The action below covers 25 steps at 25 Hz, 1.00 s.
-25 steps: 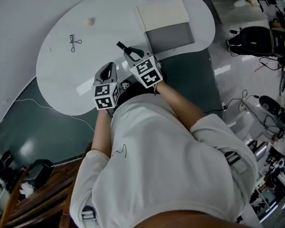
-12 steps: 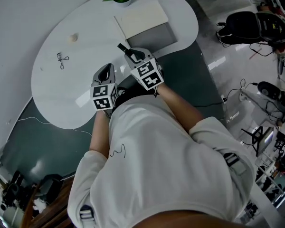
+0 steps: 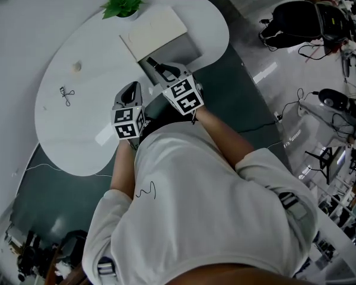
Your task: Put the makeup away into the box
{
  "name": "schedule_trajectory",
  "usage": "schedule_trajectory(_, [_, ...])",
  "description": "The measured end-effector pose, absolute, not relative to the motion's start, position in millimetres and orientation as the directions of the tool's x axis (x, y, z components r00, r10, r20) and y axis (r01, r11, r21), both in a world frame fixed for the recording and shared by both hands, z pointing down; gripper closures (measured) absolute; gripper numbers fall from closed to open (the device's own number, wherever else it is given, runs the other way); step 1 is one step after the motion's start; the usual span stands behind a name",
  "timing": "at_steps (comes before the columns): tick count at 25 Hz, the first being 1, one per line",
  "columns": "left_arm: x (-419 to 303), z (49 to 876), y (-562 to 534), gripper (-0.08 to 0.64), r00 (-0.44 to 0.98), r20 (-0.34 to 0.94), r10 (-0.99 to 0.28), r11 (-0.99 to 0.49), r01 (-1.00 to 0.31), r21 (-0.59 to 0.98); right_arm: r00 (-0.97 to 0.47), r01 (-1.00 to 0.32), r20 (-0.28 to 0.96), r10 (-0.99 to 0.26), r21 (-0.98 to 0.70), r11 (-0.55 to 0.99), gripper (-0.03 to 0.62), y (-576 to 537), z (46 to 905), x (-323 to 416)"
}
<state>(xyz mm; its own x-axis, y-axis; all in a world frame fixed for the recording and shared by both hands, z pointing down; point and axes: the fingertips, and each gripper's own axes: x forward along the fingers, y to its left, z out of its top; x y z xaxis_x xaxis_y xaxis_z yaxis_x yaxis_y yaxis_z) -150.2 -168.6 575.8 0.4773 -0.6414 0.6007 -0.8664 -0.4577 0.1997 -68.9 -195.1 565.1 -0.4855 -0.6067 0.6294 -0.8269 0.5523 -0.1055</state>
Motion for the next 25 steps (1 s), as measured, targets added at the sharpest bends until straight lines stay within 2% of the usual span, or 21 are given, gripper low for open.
schedule_trajectory(14, [-88.0, 578.8, -191.6, 0.538, 0.530, 0.615, -0.584, -0.522, -0.825, 0.214, -0.417, -0.886, 0.657, -0.628, -0.141, 0.441, 0.503, -212.6, 582.0, 10.5])
schedule_trajectory(25, [-78.0, 591.8, -202.2, 0.538, 0.497, 0.663, -0.560, -0.482, -0.846, 0.227, -0.426, -0.869, 0.733, -0.531, -0.169, 0.465, 0.503, -233.8, 614.9, 35.0])
